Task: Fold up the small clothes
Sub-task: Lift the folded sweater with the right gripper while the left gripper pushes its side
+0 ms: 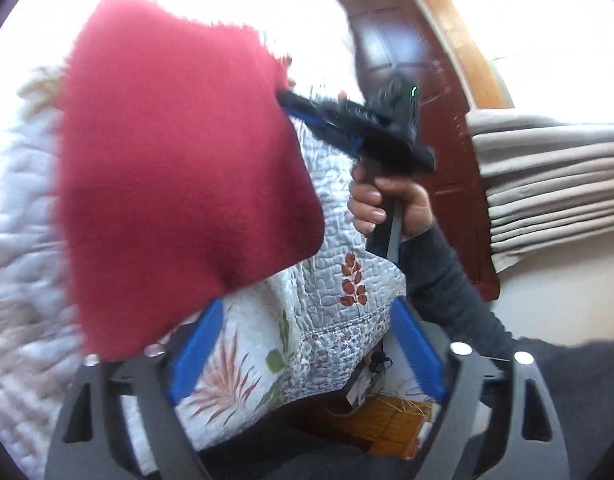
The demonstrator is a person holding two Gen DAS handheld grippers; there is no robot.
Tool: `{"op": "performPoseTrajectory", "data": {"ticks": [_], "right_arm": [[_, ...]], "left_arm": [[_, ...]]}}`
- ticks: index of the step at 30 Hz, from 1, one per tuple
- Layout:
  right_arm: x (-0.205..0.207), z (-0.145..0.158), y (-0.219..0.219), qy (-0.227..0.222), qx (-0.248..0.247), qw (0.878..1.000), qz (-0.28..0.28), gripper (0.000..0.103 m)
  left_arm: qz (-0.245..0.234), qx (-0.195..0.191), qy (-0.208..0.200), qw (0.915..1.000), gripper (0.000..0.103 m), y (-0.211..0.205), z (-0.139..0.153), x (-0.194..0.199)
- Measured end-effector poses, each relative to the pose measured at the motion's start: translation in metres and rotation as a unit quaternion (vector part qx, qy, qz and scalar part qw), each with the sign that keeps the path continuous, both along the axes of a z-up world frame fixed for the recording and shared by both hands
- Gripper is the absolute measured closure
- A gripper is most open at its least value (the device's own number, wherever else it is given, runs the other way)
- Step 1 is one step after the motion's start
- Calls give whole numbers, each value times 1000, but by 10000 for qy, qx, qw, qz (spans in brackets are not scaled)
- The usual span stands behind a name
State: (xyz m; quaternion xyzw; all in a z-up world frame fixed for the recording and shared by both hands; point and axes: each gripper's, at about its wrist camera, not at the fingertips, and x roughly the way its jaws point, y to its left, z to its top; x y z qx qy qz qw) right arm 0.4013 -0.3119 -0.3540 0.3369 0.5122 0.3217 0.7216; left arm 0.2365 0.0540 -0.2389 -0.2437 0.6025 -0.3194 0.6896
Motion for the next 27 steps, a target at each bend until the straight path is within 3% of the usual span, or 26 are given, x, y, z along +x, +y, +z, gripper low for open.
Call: {"op": "performPoseTrajectory", "data": {"ticks": [2,5,8,11,15,23,27], "right_arm": [[1,6,-20,-59,232,9996,-122,5],[15,-19,-29,644,506,9965,152,5],[21,-46,-25,1155,629,9904,431,5],[24,-50,-9,1257,829,9856,770,5],[32,-53,7,1286,908,9827,975,5],[43,-58,44,1292,1498,9725,1229,5],[51,-59,49,1335,1365,9744,1184,5]], "left_arm": [[598,-145,132,9980,5,42,-4,2],[1246,-398,547,9899,4,87,-33,10],[1328,-740,832,9849,4,93,-60,18],[1289,-1015,1078,9806,4,87,-83,27],[1270,-1345,1124,9763,4,77,-93,36],[943,-1516,1064,9782,4,41,-96,47],[766,-931,815,9894,4,11,-91,48]]}}
